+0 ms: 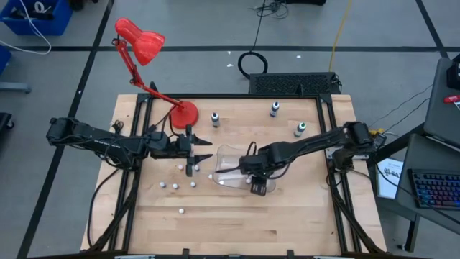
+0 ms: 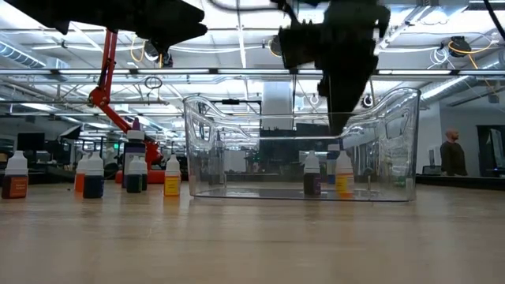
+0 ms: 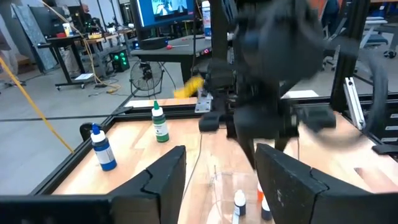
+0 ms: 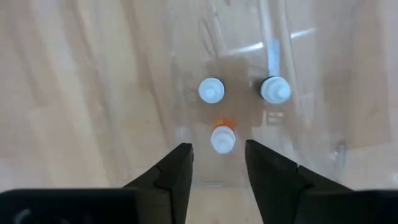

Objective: Pick & Place food coloring
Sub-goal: Put the right small orange food coloring bottle into the transparent bin

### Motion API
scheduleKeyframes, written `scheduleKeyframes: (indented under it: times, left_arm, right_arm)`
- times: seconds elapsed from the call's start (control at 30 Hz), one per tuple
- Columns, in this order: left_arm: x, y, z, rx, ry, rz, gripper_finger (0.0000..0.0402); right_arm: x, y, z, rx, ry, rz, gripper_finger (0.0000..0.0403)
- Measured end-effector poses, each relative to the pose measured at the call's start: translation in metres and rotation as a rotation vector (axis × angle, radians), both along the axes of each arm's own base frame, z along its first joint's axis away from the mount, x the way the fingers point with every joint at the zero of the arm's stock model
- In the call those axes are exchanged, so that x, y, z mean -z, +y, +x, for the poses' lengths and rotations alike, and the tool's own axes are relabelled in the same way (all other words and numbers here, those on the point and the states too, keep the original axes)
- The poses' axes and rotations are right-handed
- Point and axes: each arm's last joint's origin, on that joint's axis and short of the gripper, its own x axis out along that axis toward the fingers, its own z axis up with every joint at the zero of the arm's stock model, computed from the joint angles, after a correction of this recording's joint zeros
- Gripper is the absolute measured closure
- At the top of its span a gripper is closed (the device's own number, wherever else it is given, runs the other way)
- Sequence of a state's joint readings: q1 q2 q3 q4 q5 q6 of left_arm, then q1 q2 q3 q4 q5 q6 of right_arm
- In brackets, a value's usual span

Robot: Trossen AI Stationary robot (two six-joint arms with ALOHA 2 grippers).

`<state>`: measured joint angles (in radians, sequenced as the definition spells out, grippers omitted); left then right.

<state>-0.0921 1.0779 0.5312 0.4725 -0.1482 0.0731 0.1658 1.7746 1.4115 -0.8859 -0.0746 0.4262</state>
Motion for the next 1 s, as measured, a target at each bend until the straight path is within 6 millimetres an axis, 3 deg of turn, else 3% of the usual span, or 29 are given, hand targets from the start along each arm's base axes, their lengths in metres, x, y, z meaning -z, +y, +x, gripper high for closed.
scheduleKeyframes:
  times: [0.23,0.33,0.43,0.7,1.0]
  left_arm:
    - [0.003,-0.001,0.000,0.018,0.031,-0.001,0.0203]
    - [0.004,-0.001,0.000,0.021,0.047,0.001,0.0197]
    - [0.006,-0.003,-0.002,0.029,0.068,0.014,0.0195]
    - [-0.007,-0.007,-0.013,0.055,0.019,0.039,0.0207]
    - [-0.022,-0.002,-0.041,0.010,0.013,0.037,0.0202]
  right_arm:
    - [-0.056,0.002,-0.032,-0.003,-0.204,-0.151,0.0283]
    - [-0.072,0.004,-0.060,0.006,-0.329,-0.275,0.0289]
    - [-0.075,0.002,-0.095,0.017,-0.459,-0.357,0.0295]
    - [-0.031,-0.022,-0.181,0.064,-0.810,-0.330,0.0306]
    - [-0.005,-0.041,-0.233,0.046,-1.049,-0.305,0.0315]
